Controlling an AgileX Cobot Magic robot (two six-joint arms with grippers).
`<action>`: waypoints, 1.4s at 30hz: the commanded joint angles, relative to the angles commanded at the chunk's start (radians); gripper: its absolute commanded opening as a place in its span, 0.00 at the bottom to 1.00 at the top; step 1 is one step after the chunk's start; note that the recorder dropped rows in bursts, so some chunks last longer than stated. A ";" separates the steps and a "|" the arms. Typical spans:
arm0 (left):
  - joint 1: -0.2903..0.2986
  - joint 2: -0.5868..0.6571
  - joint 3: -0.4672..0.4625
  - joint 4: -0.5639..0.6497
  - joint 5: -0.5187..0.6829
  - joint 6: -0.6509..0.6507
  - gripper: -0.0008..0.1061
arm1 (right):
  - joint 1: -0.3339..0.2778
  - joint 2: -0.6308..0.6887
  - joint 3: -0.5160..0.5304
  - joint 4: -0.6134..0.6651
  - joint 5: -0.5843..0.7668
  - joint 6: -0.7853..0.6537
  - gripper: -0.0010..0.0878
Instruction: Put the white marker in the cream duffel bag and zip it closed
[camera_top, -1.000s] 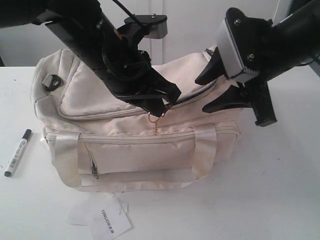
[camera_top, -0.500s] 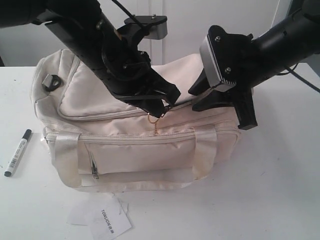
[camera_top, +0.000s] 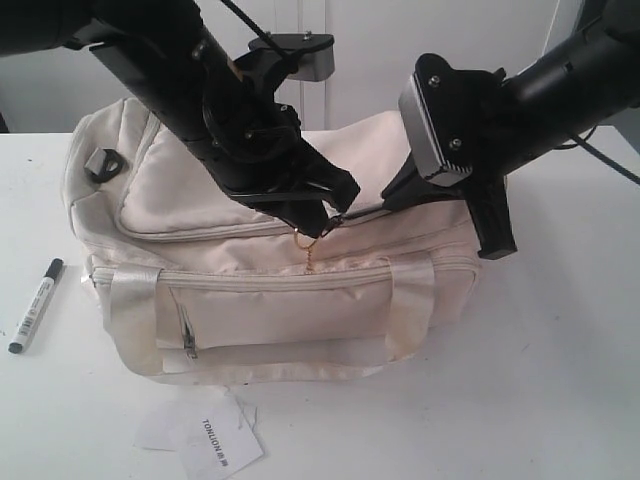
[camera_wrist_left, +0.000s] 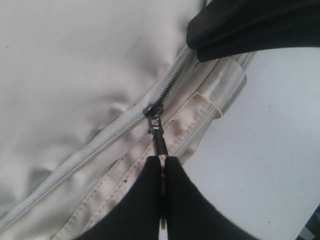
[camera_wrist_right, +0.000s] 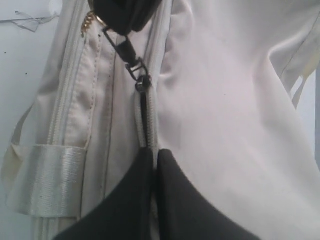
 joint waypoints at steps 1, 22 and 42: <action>0.000 0.000 0.000 0.000 0.000 0.000 0.01 | 0.000 -0.007 0.000 -0.002 0.000 0.000 0.01; 0.000 0.000 0.000 0.078 0.067 0.008 0.01 | 0.000 -0.014 0.000 -0.106 -0.014 0.038 0.01; 0.000 -0.087 0.000 0.119 0.053 0.010 0.01 | 0.000 -0.014 0.000 -0.106 -0.024 0.080 0.01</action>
